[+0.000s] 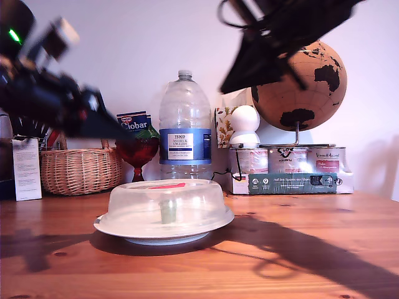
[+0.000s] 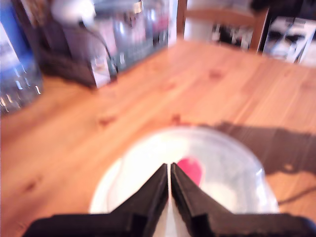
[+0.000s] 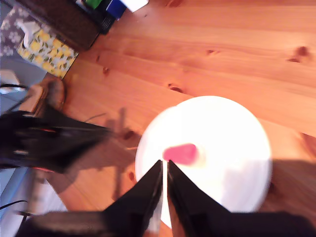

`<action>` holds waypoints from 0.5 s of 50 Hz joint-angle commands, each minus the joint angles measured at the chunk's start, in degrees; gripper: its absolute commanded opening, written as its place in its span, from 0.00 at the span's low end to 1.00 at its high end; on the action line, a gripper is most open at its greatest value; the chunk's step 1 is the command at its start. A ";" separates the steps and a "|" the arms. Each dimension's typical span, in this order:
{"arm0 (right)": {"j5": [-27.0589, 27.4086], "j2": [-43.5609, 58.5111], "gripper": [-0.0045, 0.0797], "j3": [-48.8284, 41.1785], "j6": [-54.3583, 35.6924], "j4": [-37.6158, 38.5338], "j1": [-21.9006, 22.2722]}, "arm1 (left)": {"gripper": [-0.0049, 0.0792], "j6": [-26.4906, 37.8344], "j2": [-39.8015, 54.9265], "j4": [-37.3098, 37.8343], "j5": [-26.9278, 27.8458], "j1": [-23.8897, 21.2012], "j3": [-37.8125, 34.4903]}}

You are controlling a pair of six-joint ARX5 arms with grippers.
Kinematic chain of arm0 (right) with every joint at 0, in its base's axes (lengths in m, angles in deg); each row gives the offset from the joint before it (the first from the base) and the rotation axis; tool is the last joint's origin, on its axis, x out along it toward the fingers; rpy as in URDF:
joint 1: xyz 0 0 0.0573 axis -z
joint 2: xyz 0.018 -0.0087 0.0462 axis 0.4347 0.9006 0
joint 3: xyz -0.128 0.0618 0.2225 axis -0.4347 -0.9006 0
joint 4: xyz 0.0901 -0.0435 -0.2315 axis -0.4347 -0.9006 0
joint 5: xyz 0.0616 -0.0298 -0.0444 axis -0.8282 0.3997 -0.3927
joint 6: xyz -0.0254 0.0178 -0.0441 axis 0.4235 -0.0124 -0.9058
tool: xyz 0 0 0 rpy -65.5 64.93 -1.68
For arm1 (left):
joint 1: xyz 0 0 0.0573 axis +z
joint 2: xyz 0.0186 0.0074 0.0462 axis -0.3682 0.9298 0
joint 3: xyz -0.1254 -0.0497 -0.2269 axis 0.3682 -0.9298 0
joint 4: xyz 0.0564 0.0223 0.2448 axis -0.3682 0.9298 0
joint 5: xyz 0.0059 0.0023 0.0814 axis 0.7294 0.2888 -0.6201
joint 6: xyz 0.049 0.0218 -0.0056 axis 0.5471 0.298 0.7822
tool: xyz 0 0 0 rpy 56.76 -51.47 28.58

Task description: Lift the plastic dome with your right arm while removing the green coffee capsule from the plate using your left arm.

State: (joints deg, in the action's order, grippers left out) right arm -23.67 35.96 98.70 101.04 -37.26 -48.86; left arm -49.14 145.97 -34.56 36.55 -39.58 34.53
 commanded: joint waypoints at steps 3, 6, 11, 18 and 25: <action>-0.57 2.56 0.04 2.80 -0.22 0.33 -1.40 | 0.03 0.92 3.17 0.02 -0.33 -0.39 1.11; -0.68 3.85 0.04 3.98 -0.22 0.35 -1.95 | 0.03 1.11 4.59 0.00 -0.33 -0.52 1.70; -0.94 6.14 0.04 6.03 -0.26 0.28 -2.60 | 0.03 2.58 6.29 0.00 -0.37 -1.03 2.36; -1.31 9.20 0.04 7.89 -0.24 0.02 -3.17 | 0.03 3.72 7.78 0.50 -0.42 -1.33 2.67; -1.97 11.74 0.04 8.09 -0.24 0.11 -3.54 | 0.03 4.39 7.91 2.16 -2.23 -1.31 2.69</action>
State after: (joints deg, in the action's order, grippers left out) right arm -25.44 45.97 106.66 101.02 -37.37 -51.87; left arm -45.45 152.88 -32.55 34.88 -40.74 37.21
